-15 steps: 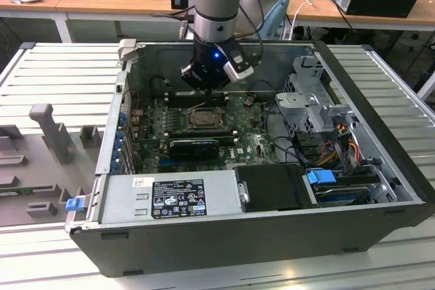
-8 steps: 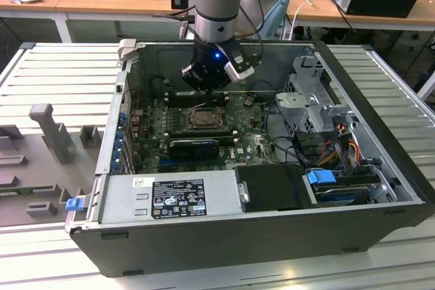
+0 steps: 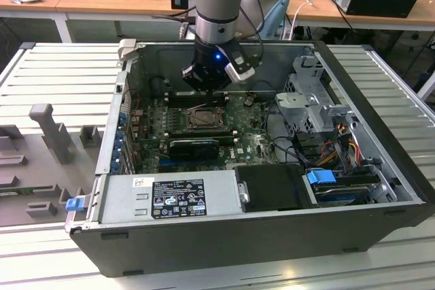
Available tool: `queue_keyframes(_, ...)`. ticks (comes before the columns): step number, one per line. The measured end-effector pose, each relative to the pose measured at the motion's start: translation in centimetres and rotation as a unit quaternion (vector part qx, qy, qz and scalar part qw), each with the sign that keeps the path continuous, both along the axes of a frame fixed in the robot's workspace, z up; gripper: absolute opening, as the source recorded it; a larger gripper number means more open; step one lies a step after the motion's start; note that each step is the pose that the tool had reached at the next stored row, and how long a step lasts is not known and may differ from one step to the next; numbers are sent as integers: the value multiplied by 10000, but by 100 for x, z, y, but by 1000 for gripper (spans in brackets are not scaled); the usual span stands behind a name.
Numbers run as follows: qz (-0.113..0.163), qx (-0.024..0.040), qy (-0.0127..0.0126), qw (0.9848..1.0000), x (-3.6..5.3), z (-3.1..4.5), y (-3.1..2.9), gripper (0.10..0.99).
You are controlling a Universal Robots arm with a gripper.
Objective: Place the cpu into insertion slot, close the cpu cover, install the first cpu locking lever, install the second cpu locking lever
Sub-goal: 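Install the first cpu locking lever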
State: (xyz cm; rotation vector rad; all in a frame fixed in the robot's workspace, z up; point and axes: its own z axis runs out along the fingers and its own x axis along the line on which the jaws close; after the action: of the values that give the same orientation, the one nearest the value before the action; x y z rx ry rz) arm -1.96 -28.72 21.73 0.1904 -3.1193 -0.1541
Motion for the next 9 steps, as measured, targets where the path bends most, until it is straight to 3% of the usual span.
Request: queue_keyframes(9, -7, 0, 0, 10000, 24, -35, -13, 106)
